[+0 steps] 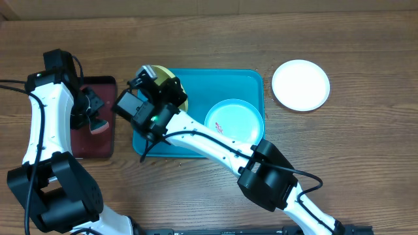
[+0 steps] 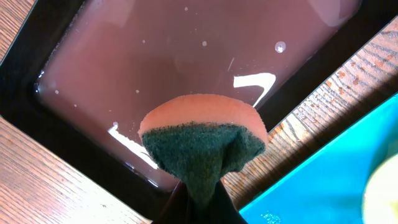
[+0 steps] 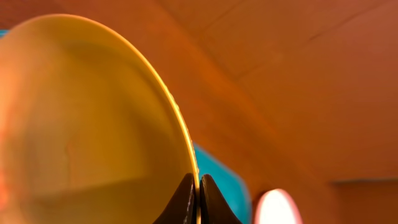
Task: Clean dirty plates on tray and stack at the side
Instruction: 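Lift the yellow plate with the right gripper and carry it right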
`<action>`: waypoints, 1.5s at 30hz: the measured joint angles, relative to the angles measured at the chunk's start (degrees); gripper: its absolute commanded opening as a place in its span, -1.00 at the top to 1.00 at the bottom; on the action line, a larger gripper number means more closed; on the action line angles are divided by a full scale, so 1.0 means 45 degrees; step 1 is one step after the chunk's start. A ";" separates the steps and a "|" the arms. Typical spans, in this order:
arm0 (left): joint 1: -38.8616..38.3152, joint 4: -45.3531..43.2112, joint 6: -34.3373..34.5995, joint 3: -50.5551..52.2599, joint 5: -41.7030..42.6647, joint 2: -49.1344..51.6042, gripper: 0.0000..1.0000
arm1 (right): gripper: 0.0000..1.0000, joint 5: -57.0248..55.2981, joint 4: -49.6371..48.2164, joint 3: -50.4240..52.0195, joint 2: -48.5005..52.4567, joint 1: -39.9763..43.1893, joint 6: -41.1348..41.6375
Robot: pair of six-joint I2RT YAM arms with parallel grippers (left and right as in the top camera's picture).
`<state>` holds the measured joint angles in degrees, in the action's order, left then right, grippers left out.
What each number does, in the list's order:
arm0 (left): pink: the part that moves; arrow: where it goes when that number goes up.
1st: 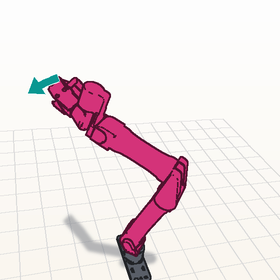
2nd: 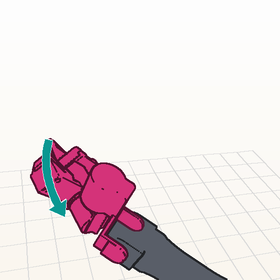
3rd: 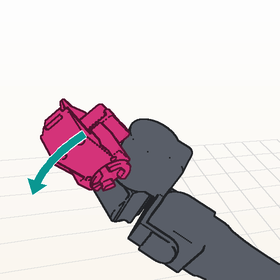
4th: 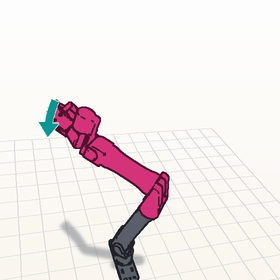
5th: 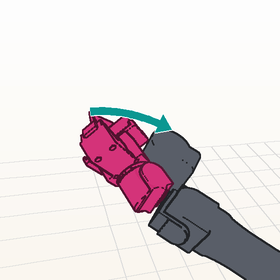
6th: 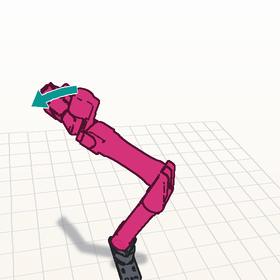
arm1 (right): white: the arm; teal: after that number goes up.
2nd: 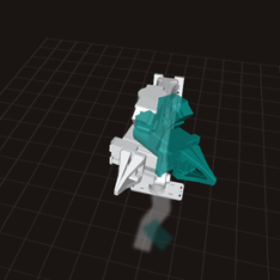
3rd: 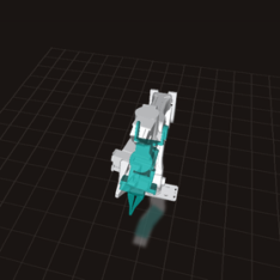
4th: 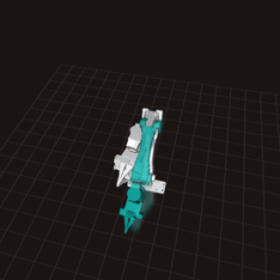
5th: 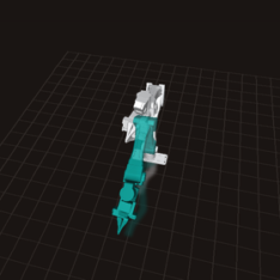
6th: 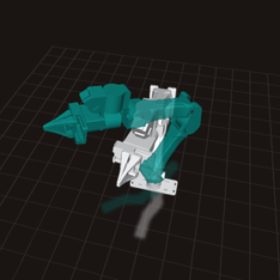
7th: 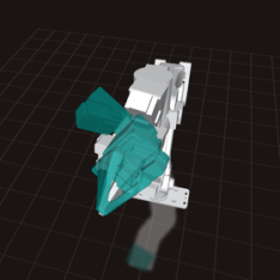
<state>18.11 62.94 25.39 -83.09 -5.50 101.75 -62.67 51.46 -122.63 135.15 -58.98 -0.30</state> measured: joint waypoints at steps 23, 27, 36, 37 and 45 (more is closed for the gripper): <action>0.0000 -0.0044 0.0000 0.0005 0.0000 0.0000 0.91 | 0.92 -0.2637 -0.0845 0.0000 0.0000 -0.0053 -0.3473; 0.0000 -0.0039 0.0000 0.0005 0.0000 0.0000 0.92 | 0.92 -0.1792 -0.0767 0.0000 0.0000 0.0073 -0.2681; 0.0000 -0.0039 0.0000 0.0005 0.0049 0.0000 0.91 | 0.93 0.4323 0.1117 -0.0010 -0.0155 0.2866 0.0831; 0.0000 -0.0044 0.0005 0.0005 0.0049 0.0000 0.92 | 0.93 0.5066 0.1345 -0.0010 -0.0238 0.3337 0.1175; 0.0000 -0.0180 0.0000 0.0005 0.0136 0.0000 0.91 | 0.92 1.4382 0.2443 -0.0015 -0.1554 0.8961 0.2710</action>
<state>18.11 62.13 25.39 -83.07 -4.89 101.75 2.04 62.46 -122.69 128.16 -18.65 11.90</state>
